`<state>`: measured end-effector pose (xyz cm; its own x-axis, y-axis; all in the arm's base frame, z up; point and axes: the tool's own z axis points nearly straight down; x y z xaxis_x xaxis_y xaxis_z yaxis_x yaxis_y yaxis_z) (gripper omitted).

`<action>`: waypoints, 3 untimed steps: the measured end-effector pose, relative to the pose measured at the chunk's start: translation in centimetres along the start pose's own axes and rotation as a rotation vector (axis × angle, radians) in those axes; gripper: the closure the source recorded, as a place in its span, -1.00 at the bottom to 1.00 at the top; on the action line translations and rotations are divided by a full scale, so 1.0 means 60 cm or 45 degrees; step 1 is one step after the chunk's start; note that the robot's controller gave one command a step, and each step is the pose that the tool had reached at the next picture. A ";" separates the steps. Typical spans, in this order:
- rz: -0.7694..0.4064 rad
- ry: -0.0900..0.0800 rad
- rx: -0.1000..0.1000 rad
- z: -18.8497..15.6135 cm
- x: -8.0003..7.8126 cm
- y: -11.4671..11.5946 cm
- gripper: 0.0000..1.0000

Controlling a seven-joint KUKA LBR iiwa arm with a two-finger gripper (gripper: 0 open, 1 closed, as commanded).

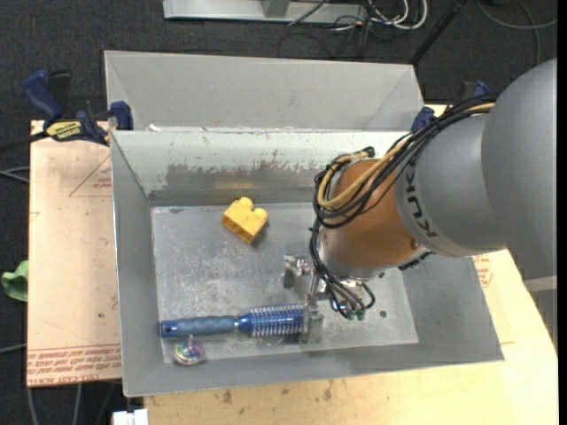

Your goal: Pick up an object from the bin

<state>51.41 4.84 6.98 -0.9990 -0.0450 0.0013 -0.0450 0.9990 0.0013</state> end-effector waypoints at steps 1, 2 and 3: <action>0.001 0.000 0.000 0.001 0.000 0.000 1.00; 0.049 -0.013 0.001 -0.186 -0.015 -0.019 1.00; 0.043 -0.009 0.000 -0.254 -0.007 -0.007 1.00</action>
Offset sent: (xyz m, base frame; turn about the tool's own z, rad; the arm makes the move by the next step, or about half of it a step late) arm 0.0000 0.0000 0.0000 0.0000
